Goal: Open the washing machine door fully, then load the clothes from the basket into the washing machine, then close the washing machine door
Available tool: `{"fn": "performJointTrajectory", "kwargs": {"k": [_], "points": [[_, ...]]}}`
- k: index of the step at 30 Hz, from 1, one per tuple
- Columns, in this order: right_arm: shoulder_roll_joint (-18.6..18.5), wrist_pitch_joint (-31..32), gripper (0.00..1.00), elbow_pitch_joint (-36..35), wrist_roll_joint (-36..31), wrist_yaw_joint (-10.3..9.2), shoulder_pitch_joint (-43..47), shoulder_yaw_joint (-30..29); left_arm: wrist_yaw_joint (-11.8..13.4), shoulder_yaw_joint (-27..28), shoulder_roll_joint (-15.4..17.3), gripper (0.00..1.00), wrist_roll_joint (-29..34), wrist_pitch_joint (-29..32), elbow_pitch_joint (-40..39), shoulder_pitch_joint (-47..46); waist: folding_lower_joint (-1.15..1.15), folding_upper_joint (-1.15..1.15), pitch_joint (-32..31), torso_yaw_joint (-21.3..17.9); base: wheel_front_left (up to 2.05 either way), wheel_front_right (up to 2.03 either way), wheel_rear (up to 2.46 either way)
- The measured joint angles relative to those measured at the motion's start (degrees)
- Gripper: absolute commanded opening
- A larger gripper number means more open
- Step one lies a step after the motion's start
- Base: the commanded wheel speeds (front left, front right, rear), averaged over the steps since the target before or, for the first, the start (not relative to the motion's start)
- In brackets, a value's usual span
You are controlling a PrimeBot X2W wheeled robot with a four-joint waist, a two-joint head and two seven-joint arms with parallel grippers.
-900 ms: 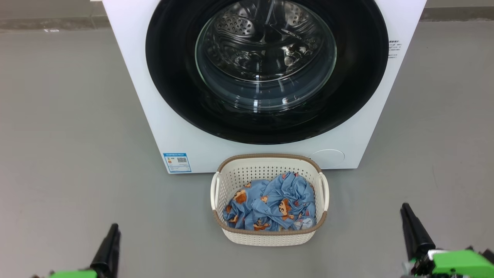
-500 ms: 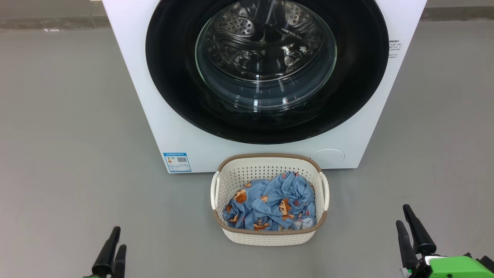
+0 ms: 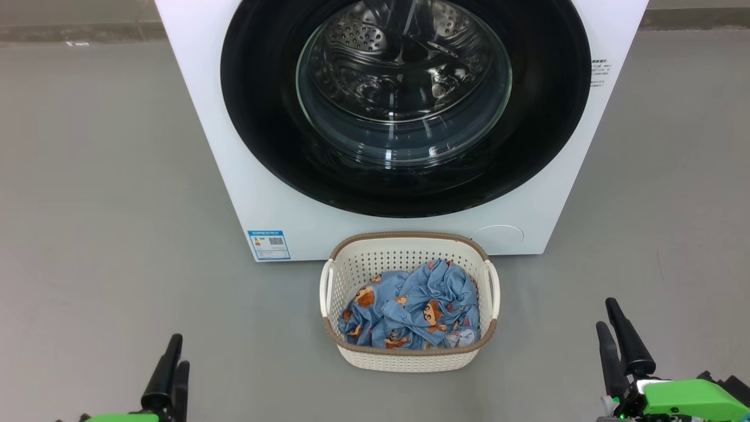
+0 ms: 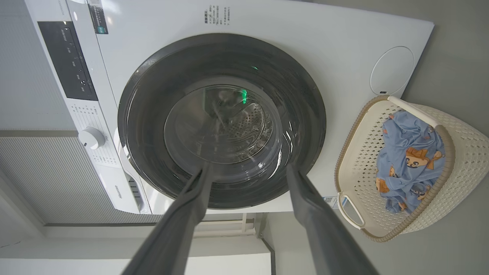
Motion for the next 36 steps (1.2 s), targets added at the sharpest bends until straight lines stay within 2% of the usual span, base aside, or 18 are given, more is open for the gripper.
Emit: {"fn": "performJointTrajectory", "kwargs": {"k": [14, 27, 36], "points": [[-0.2, -2.3, 1.00, -2.0, -4.4, 0.00, -1.1, 1.5, 0.0, -2.1, 1.3, 1.00, 4.4, -2.5, -2.1, -0.8, 0.00, 0.00, 0.0, 0.0, 0.00, 0.00, 0.00], [-0.6, -4.3, 1.00, -3.0, -11.5, 0.00, -2.3, 3.1, 0.0, -3.2, 1.7, 1.00, 11.7, -4.5, -4.0, -0.9, 0.00, 0.00, 0.0, 0.0, 0.00, 0.00, 0.00], [-0.8, -5.7, 1.00, -3.1, -19.1, 0.00, -2.5, 4.4, 0.0, -4.1, 2.3, 1.00, 18.4, -6.0, -4.4, -1.0, 0.00, 0.00, 0.1, 0.0, 0.00, 0.00, 0.00]]}}
